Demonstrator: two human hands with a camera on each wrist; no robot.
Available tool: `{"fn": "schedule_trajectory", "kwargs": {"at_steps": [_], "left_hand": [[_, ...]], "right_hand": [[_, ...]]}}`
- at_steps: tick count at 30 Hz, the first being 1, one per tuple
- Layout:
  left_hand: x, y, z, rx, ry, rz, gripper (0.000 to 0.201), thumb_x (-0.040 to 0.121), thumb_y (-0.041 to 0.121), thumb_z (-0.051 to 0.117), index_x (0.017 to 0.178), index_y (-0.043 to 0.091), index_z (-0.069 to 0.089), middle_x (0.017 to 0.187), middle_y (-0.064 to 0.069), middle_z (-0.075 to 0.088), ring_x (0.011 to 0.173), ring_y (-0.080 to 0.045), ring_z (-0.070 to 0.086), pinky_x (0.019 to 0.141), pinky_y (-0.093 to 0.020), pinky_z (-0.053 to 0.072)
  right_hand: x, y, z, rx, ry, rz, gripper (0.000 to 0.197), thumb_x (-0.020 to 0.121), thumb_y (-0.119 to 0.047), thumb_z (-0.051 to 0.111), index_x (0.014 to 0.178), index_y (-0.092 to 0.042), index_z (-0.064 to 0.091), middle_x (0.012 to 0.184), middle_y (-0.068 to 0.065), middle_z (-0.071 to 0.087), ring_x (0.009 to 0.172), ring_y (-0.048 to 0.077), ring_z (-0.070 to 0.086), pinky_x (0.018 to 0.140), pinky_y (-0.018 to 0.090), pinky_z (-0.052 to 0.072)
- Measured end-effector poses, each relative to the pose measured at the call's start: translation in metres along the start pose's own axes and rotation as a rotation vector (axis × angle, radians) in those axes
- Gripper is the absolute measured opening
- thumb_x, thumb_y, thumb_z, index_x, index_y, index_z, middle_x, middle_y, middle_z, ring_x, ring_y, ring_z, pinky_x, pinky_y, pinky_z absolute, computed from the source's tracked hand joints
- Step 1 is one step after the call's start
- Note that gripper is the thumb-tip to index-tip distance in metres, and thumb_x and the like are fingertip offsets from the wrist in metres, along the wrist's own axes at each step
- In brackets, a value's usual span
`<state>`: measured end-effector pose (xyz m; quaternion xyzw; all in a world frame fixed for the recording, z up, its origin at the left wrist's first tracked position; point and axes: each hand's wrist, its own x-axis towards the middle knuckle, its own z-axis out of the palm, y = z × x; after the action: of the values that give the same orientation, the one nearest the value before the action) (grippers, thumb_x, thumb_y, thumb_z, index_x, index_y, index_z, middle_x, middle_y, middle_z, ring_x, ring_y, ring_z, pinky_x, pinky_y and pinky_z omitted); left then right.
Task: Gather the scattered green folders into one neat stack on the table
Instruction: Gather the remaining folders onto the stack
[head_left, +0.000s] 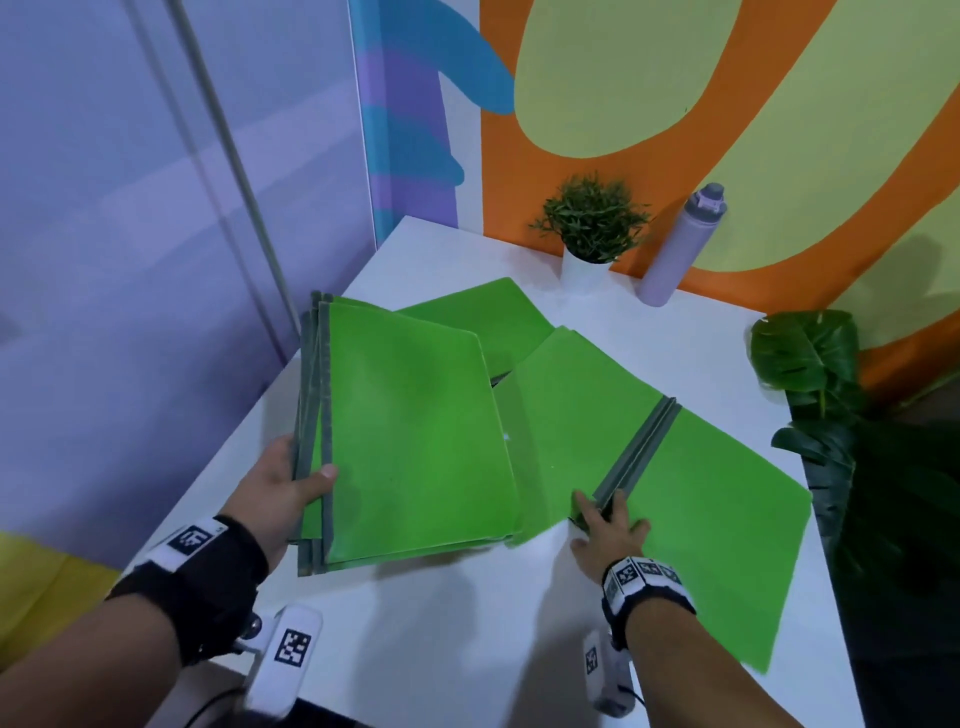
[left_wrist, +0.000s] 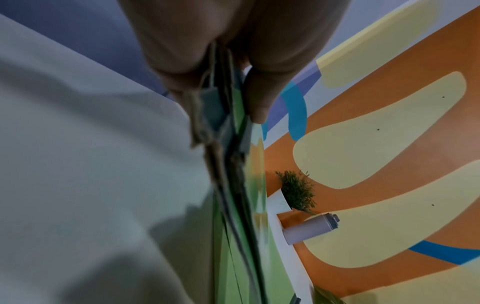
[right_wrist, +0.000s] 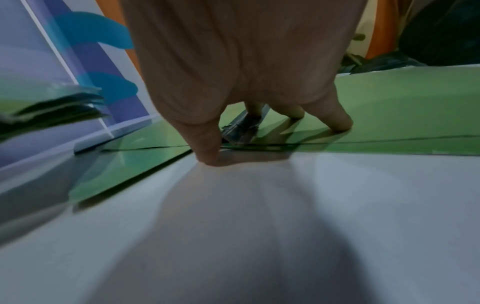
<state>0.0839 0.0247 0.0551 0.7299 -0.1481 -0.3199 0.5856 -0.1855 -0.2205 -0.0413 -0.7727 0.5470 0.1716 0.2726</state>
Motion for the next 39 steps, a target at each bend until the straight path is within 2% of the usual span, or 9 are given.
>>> {"fn": "schedule_trajectory", "kwargs": {"at_steps": [8,13,16,19,23,27,31,33,39], "left_hand": [[0.005,-0.01,0.0,-0.017,-0.051,-0.031,0.035,0.09,0.001,0.055,0.121,0.013,0.045,0.104,-0.003,0.056,0.109,-0.026,0.049,0.097,-0.04,0.037],[0.001,-0.018,0.011,0.021,-0.127,-0.103,0.047,0.09,0.006,0.056,0.133,0.013,0.04,0.127,-0.007,0.052,0.124,-0.027,0.044,0.111,-0.05,0.031],[-0.005,-0.019,0.022,-0.016,-0.201,-0.165,0.059,0.09,0.005,0.056,0.143,0.014,0.031,0.139,-0.005,0.044,0.129,-0.022,0.039,0.113,-0.043,0.026],[-0.013,-0.02,0.036,0.02,-0.294,-0.183,0.058,0.09,0.001,0.053,0.143,0.015,0.032,0.131,-0.004,0.046,0.127,-0.023,0.038,0.112,-0.044,0.026],[-0.03,-0.014,0.057,0.126,-0.459,-0.174,0.053,0.091,0.003,0.054,0.136,0.023,0.035,0.115,0.007,0.051,0.118,-0.021,0.042,0.11,-0.045,0.027],[-0.037,-0.02,0.075,0.251,-0.561,-0.218,0.053,0.091,0.01,0.053,0.137,0.029,0.034,0.119,0.003,0.054,0.117,-0.022,0.046,0.111,-0.049,0.029],[-0.031,-0.035,0.089,0.572,-0.536,-0.24,0.037,0.097,0.025,0.044,0.133,0.016,0.047,0.115,0.001,0.055,0.108,-0.022,0.051,0.103,-0.041,0.04],[-0.022,-0.047,0.088,0.748,-0.447,-0.281,0.041,0.094,0.026,0.047,0.134,0.017,0.05,0.13,-0.007,0.051,0.115,-0.026,0.052,0.106,-0.041,0.041],[-0.013,-0.06,0.084,0.614,-0.323,-0.442,0.055,0.09,0.011,0.054,0.142,0.015,0.037,0.143,-0.013,0.043,0.112,-0.028,0.054,0.1,-0.043,0.048]], "right_hand": [[-0.036,0.011,0.023,-0.217,-0.053,-0.22,0.063,0.092,-0.029,0.044,0.137,-0.061,0.015,0.157,-0.012,-0.019,0.144,0.035,-0.012,0.103,0.074,0.012],[-0.063,0.037,0.024,-0.201,-0.088,-0.297,0.045,0.091,-0.034,0.045,0.13,-0.056,0.04,0.158,-0.015,-0.001,0.145,0.031,-0.004,0.106,0.072,0.011],[-0.073,0.041,0.013,-0.14,-0.034,-0.256,0.036,0.09,-0.05,0.039,0.12,-0.046,0.057,0.153,-0.011,0.029,0.14,0.025,0.025,0.108,0.058,0.026],[-0.076,0.025,-0.001,0.245,0.12,-0.194,0.042,0.094,-0.043,0.042,0.131,-0.027,0.053,0.139,0.001,0.049,0.13,0.023,0.04,0.107,0.038,0.031],[-0.077,0.011,-0.008,0.831,-0.002,0.036,0.065,0.092,-0.042,0.051,0.147,-0.018,0.026,0.153,0.008,0.03,0.137,0.029,0.032,0.112,0.042,0.026],[-0.079,0.03,-0.005,1.161,-0.031,0.248,0.076,0.087,-0.038,0.059,0.148,-0.029,0.015,0.158,0.006,0.015,0.142,0.035,0.02,0.111,0.057,0.019],[-0.084,0.046,-0.008,1.165,0.034,0.274,0.066,0.094,-0.029,0.05,0.149,-0.027,0.015,0.159,0.005,0.012,0.143,0.035,0.015,0.11,0.059,0.017],[-0.085,0.05,-0.007,1.151,0.066,0.278,0.064,0.094,-0.023,0.05,0.149,-0.027,0.017,0.159,0.004,0.013,0.143,0.035,0.014,0.11,0.059,0.017],[-0.087,0.065,0.004,1.084,0.201,0.361,0.054,0.095,-0.019,0.047,0.145,-0.028,0.03,0.156,0.009,0.023,0.139,0.04,0.024,0.109,0.057,0.026]]}}
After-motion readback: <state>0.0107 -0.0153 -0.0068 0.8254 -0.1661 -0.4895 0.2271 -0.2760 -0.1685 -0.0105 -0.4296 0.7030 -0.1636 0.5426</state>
